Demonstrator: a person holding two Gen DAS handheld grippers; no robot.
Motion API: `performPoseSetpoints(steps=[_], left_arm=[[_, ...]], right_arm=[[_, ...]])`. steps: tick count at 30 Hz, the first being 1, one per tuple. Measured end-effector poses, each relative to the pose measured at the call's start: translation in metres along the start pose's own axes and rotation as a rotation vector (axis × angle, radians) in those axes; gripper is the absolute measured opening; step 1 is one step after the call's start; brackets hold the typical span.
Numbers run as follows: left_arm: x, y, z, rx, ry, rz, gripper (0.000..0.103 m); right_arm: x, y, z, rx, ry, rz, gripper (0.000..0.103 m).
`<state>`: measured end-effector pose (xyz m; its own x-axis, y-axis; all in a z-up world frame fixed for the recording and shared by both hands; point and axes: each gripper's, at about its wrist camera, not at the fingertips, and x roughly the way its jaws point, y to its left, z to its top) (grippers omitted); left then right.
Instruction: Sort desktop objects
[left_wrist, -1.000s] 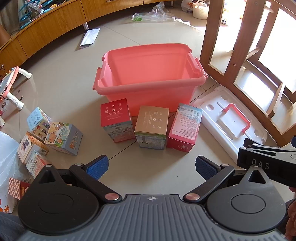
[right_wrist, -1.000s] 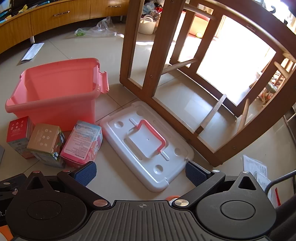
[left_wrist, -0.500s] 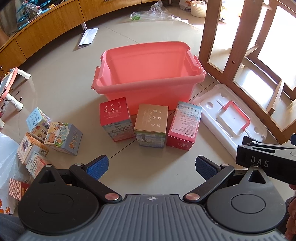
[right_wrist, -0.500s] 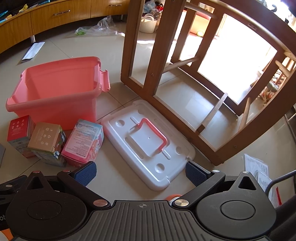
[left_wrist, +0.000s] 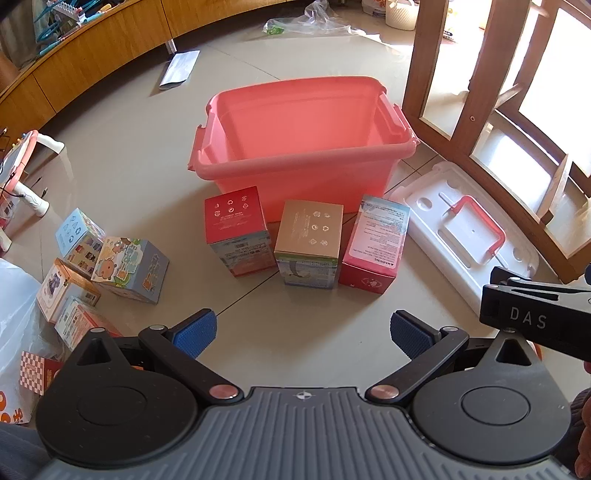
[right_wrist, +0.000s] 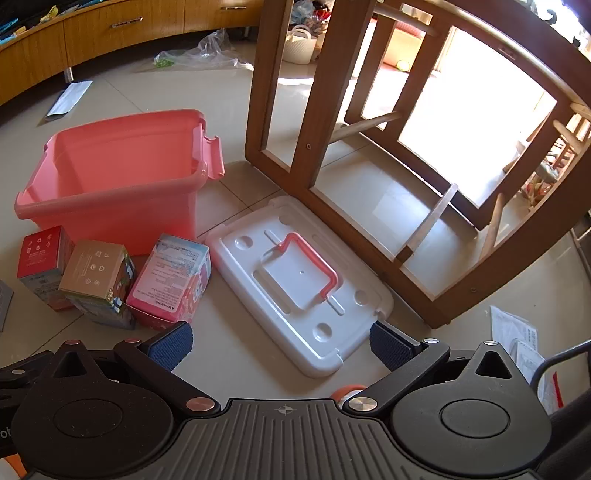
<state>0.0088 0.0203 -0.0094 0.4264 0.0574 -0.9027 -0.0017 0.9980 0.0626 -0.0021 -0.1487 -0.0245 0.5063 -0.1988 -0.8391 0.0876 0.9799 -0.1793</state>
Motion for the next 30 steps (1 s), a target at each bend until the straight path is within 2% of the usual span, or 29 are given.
performPoseSetpoints(steps=[11,18,22,26,30], left_arm=[[0.012,0.009,0.0,-0.028,0.022,0.013,0.103],[0.028,0.022,0.015,-0.076,0.02,0.024,0.103],[0.045,0.03,0.028,-0.109,0.012,-0.003,0.103],[0.064,0.022,0.043,-0.081,-0.005,-0.036,0.103],[0.091,0.009,0.058,-0.034,0.005,-0.022,0.103]], right_arm=[[0.005,0.002,0.001,0.022,0.015,0.016,0.102],[0.014,0.003,0.005,0.051,0.033,0.016,0.102],[0.02,0.006,0.006,0.064,0.044,0.018,0.102],[0.027,0.009,0.007,0.074,0.057,0.022,0.102],[0.035,0.01,0.008,0.086,0.073,0.028,0.102]])
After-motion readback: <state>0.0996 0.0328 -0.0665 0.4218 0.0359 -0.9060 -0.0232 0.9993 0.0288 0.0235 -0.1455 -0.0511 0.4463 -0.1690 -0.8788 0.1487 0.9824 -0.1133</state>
